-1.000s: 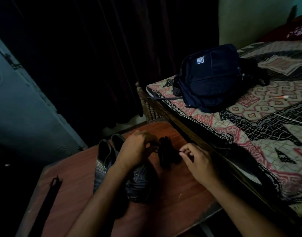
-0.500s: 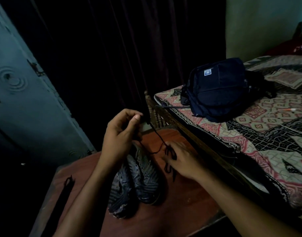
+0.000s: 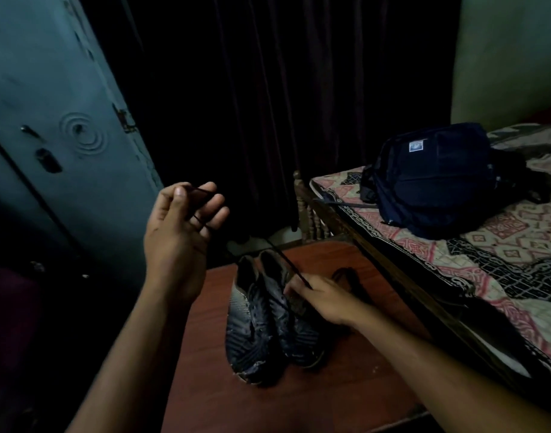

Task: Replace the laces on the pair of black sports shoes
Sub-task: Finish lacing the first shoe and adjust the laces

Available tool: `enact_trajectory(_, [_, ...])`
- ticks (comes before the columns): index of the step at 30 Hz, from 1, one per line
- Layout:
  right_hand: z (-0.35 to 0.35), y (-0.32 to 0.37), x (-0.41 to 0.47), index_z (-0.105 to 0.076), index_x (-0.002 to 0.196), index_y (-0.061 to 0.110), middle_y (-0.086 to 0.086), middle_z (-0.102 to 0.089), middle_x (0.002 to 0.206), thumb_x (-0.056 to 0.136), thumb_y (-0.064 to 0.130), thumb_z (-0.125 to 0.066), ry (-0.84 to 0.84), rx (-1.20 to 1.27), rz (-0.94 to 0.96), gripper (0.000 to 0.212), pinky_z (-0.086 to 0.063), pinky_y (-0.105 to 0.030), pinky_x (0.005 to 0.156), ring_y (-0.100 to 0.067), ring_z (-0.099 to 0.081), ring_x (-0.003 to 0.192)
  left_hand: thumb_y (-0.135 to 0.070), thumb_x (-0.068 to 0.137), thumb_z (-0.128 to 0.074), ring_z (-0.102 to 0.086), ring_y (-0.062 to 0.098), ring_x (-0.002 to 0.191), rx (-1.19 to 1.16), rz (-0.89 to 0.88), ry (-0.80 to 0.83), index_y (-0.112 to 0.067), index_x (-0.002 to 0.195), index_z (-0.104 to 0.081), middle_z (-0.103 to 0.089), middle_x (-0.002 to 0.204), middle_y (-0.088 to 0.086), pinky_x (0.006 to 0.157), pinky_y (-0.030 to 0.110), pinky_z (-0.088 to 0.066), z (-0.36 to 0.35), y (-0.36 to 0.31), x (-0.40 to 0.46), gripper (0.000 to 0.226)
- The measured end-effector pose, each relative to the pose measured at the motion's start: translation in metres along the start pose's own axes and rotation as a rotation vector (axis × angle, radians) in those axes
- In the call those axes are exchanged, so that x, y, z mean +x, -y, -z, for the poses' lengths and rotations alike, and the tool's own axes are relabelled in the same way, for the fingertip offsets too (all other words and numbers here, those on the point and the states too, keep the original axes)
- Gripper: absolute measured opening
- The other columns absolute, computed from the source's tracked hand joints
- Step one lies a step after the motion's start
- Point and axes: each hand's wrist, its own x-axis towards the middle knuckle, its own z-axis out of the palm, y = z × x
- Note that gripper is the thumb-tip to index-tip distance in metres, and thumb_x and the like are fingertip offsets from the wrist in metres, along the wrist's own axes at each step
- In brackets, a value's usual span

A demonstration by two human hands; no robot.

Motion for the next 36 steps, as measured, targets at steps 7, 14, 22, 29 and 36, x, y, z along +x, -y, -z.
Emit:
enact_trajectory(7, [-0.014, 0.009, -0.017, -0.061, 0.084, 0.011, 0.006, -0.040, 0.053, 0.106, 0.042, -0.045, 0.217, 0.199, -0.026, 0.042, -0.042, -0.031, 0.057, -0.013, -0.046, 0.048, -0.022, 0.111, -0.043, -0.068, 0.016, 0.074, 0.088, -0.057, -0.213, -0.021, 0.095, -0.057, -0.071, 0.093, 0.007, 0.070, 0.030, -0.060, 0.063, 0.000, 0.013, 0.021])
enact_trajectory(14, [-0.019, 0.039, -0.016, -0.067, 0.092, 0.010, 0.009, -0.039, 0.063, 0.106, 0.038, -0.047, 0.206, 0.143, -0.073, 0.037, -0.027, -0.022, 0.044, -0.004, -0.031, 0.044, -0.043, 0.075, -0.056, -0.039, 0.024, 0.142, 1.270, -0.093, 0.080, -0.026, 0.151, -0.043, -0.044, 0.155, 0.004, 0.119, 0.047, -0.030, 0.121, 0.063, -0.030, 0.078])
enact_trajectory(22, [-0.011, 0.065, -0.010, -0.069, 0.093, 0.011, 0.008, -0.039, 0.060, 0.106, 0.031, -0.049, 0.306, 0.148, -0.130, 0.031, -0.028, -0.022, 0.042, -0.004, -0.032, 0.045, -0.027, 0.105, -0.059, -0.070, 0.006, 0.086, 0.902, 0.052, 0.544, -0.031, 0.106, -0.073, -0.075, 0.097, -0.012, 0.075, 0.036, -0.056, 0.104, 0.093, -0.061, 0.015])
enact_trajectory(29, [0.002, 0.025, -0.027, -0.074, 0.088, 0.017, 0.002, -0.039, 0.072, 0.102, 0.038, -0.055, 0.248, 0.165, -0.163, 0.031, -0.028, -0.023, 0.047, -0.008, -0.031, 0.054, -0.021, 0.101, -0.064, -0.064, 0.003, 0.066, 1.022, 0.056, 0.378, -0.022, 0.084, -0.072, -0.072, 0.074, -0.009, 0.064, 0.029, -0.050, 0.151, 0.087, -0.063, 0.019])
enact_trajectory(36, [-0.020, 0.017, -0.029, -0.069, 0.094, 0.010, 0.002, -0.035, 0.064, 0.104, 0.033, -0.055, 0.252, 0.155, -0.134, 0.029, -0.033, -0.023, 0.047, -0.007, -0.035, 0.051, -0.019, 0.095, -0.072, -0.068, 0.001, 0.111, 1.161, -0.003, 0.334, -0.036, 0.121, -0.070, -0.072, 0.118, -0.017, 0.093, 0.013, -0.051, 0.166, 0.098, -0.077, 0.031])
